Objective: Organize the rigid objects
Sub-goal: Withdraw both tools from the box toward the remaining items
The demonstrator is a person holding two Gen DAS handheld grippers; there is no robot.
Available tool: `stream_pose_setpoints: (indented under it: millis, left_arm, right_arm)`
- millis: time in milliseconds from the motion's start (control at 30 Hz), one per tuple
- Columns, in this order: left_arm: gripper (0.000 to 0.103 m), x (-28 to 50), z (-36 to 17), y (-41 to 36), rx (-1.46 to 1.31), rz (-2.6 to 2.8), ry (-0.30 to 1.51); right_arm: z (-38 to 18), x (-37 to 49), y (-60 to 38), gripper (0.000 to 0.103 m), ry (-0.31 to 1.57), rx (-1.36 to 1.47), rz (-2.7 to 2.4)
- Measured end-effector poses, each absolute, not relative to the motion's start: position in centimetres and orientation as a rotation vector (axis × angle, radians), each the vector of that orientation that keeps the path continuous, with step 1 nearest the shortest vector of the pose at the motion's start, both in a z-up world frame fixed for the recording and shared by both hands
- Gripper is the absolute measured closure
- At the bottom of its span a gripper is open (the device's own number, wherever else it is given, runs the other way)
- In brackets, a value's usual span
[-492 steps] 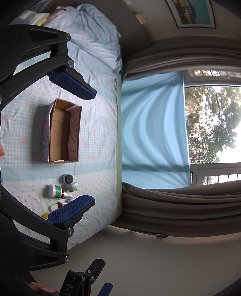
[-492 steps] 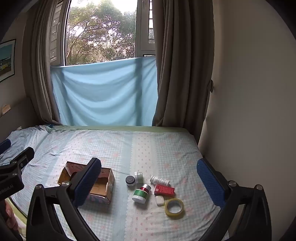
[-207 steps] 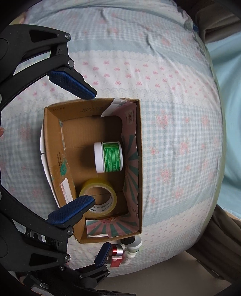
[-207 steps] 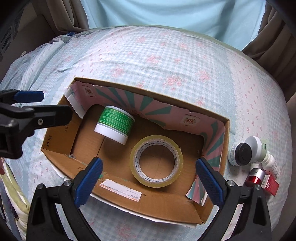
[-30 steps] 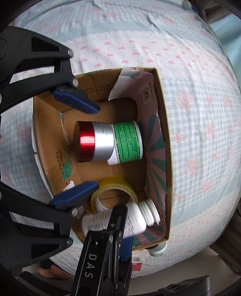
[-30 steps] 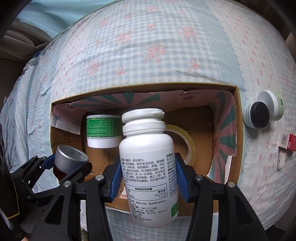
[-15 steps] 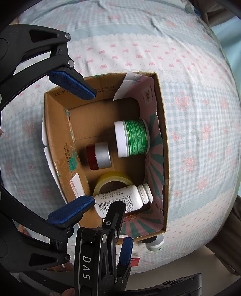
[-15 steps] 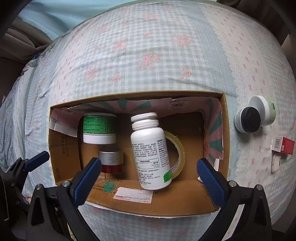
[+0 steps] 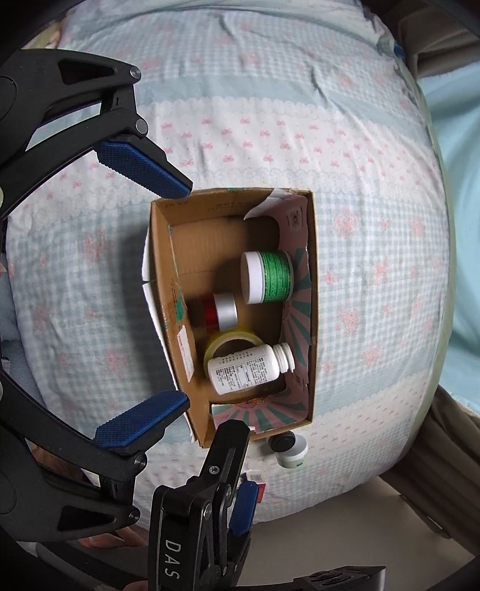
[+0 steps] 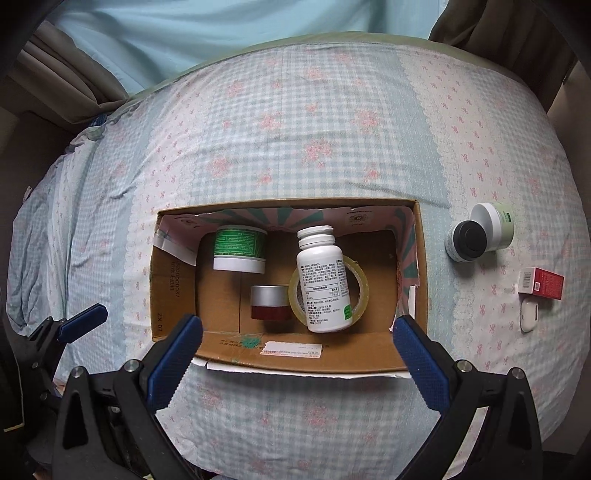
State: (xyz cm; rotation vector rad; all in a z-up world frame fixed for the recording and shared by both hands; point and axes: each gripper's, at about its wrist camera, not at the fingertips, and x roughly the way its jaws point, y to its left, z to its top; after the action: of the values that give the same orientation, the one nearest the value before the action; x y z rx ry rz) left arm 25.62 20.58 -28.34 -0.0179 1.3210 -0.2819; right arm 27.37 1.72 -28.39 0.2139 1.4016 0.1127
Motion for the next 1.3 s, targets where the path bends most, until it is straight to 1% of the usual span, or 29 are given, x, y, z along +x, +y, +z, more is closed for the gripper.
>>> stream_pose_setpoints:
  millis: [267,433,600,867,933,1067,1300]
  left_arm:
    - [0.000,21.0,-23.2,21.5,-0.040,-0.263,1.244]
    - [0.000,18.0,-20.2,19.4,0.002,-0.301,1.177]
    - [0.000,15.1,-17.6,15.9,0.023,-0.355,1.118]
    - [0.000,11.1,-14.1,7.5,0.042,-0.372,1.014]
    - [0.000,10.5,-13.8,5.1,0.030,-0.353,1.017]
    - [0.000,9.4,-14.1,0.3,0.005,-0.341,1.021]
    - [0.000,9.8,-16.1,-7.0,-0.040,-0.307,1.061]
  right_arm:
    - [-21.6,22.9,1.3,0.000,1.320,0.139,0.104]
    - [-18.0,19.2,-0.4,0.000,1.263,0.132,0.070]
    - [-15.6,15.5,-3.6,0.000,1.221,0.141,0.025]
    - [-14.3,9.8,-12.2,0.000,1.166,0.160,-0.040]
    - [-14.2,9.0,-14.7,0.000,1.161,0.151,-0.038]
    - [-14.1,8.0,-20.1,0.000,1.140,0.153,-0.034]
    - [-15.3,8.2,-28.7,0.000,1.135,0.103,-0.011]
